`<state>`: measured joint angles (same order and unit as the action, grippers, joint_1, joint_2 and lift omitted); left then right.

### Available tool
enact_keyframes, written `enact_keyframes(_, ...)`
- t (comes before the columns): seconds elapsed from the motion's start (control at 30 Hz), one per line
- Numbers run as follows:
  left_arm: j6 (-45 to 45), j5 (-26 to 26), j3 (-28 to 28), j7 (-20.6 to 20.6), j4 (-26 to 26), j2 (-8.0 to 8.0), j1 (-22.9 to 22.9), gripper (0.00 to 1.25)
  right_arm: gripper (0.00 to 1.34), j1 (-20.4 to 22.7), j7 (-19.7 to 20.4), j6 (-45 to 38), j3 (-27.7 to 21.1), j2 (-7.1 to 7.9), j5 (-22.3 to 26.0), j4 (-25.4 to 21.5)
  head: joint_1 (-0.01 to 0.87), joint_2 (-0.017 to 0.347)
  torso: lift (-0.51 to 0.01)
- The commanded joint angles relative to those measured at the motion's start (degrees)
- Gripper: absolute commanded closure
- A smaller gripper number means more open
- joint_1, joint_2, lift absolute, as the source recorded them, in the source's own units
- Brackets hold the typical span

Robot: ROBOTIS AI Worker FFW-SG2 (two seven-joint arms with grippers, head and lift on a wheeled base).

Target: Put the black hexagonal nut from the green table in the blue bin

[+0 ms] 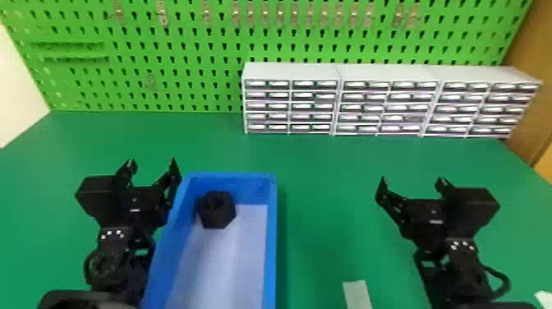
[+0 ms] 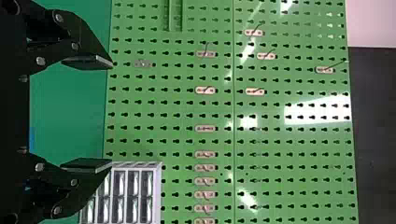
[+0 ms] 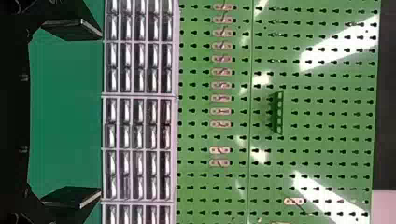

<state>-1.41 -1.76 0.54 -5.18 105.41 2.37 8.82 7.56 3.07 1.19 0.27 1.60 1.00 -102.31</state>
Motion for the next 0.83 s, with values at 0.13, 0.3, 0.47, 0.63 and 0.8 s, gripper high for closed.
enact_keyframes(0.13, 0.0, 0.0, -0.18, 0.0, -0.03, 0.0, 0.06, 0.5, 0.12, 0.09, 0.0, -0.04, -0.1, -0.02, 0.14, 0.0, 0.657, 0.057, -0.095)
enact_keyframes(0.3, 0.0, 0.0, -0.18, 0.0, -0.03, 0.0, 0.06, 0.5, 0.12, 0.09, 0.0, -0.04, -0.18, -0.02, 0.23, -0.09, 0.657, 0.057, -0.095)
enact_keyframes(0.47, 0.0, 0.0, -0.27, 0.0, -0.03, 0.0, 0.06, 0.5, 0.12, 0.18, 0.0, -0.04, -0.18, -0.11, 0.23, -0.09, 0.657, 0.057, -0.095)
enact_keyframes(0.63, 0.0, 0.0, -0.27, 0.0, -0.03, 0.09, 0.06, 0.5, 0.12, 0.18, 0.0, -0.04, -0.36, -0.11, 0.32, -0.09, 0.657, 0.057, -0.095)
enact_keyframes(0.8, 0.0, -0.09, -0.27, 0.0, 0.06, 0.0, 0.06, 0.5, 0.12, 0.27, 0.0, -0.04, -0.53, -0.11, 0.23, -0.09, 0.657, 0.057, -0.095)
